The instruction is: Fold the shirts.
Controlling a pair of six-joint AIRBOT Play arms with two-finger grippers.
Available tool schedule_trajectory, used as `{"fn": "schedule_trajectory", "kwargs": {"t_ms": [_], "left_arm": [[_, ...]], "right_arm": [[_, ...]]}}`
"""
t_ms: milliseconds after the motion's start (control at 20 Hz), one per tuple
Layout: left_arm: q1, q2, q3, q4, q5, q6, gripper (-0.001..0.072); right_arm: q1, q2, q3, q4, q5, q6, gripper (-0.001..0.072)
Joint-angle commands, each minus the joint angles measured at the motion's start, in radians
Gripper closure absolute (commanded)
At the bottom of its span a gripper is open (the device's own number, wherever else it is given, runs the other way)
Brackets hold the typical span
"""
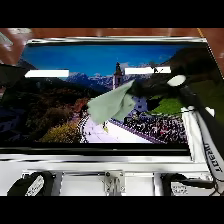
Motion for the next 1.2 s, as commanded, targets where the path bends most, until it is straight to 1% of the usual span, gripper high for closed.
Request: {"fn": "schedule_trajectory", "kwargs": {"t_ms": [0,150,300,400,500,600,800,1050,1150], "left_arm": [[0.001,0.0,0.0,0.016,0.0,0.0,0.0668],[0.001,0.0,0.0,0.016,0.0,0.0,0.0668],[0.001,0.0,0.0,0.016,-0.004,-0.003,0.0668],[0.001,0.0,0.0,0.016,-0.007,-0.004,0.0668],[0.001,0.0,0.0,0.016,-0.011,-0.004,0.0668],[0.001,0.0,0.0,0.016,-0.01,-0.004,0.0668],[0.001,0.0,0.0,0.016,-0.01,-0.003,0.0668],[0.001,0.0,0.0,0.016,-0.01,0.001,0.0668],[0.001,0.0,0.0,0.016,-0.01,0.002,0.0668]], "right_arm": [[-0.216,0.086,0.163,-0.091,0.056,0.108,0.0648],[-0.455,0.139,0.235,-0.229,0.159,0.228,0.0648],[-0.671,0.175,0.238,-0.357,0.241,0.312,0.0648],[-0.777,0.174,0.238,-0.436,0.301,0.34,0.0648],[-0.851,0.174,0.238,-0.543,0.361,0.395,0.0647],[-0.895,0.174,0.238,-0.615,0.43,0.428,0.0647],[-0.909,0.174,0.238,-0.718,0.583,0.428,0.0647],[-0.909,0.174,0.238,-0.746,0.786,0.424,0.0647],[-0.906,0.175,0.235,-0.843,0.879,0.419,0.0647]]}}
